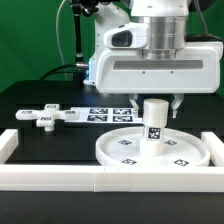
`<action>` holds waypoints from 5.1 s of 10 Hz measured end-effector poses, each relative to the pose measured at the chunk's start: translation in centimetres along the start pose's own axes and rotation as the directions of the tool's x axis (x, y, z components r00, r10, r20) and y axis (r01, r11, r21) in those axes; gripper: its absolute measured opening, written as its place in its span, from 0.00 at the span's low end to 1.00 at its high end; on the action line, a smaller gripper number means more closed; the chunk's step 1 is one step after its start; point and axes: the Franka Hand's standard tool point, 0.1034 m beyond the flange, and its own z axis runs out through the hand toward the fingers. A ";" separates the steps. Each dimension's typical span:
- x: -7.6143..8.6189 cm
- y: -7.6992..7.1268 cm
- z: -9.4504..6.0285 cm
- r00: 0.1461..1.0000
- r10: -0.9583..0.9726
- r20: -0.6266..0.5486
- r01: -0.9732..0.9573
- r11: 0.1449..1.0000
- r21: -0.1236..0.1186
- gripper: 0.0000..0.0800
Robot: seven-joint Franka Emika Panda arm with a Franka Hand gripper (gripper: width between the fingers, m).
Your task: Assemble round table
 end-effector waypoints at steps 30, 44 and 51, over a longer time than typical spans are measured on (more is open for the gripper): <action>0.7 -0.7 -0.1 0.421 0.892 0.165 -0.906 0.402 0.134 0.81; 1.5 -1.2 -0.5 0.951 -0.303 -0.061 0.306 0.950 0.052 0.81; 1.4 -1.3 -0.4 0.648 -0.760 -0.048 0.761 0.649 -0.016 0.81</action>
Offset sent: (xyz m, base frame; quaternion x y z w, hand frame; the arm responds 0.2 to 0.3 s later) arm 0.0000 0.0000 0.0000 0.0000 0.0000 0.1296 0.9916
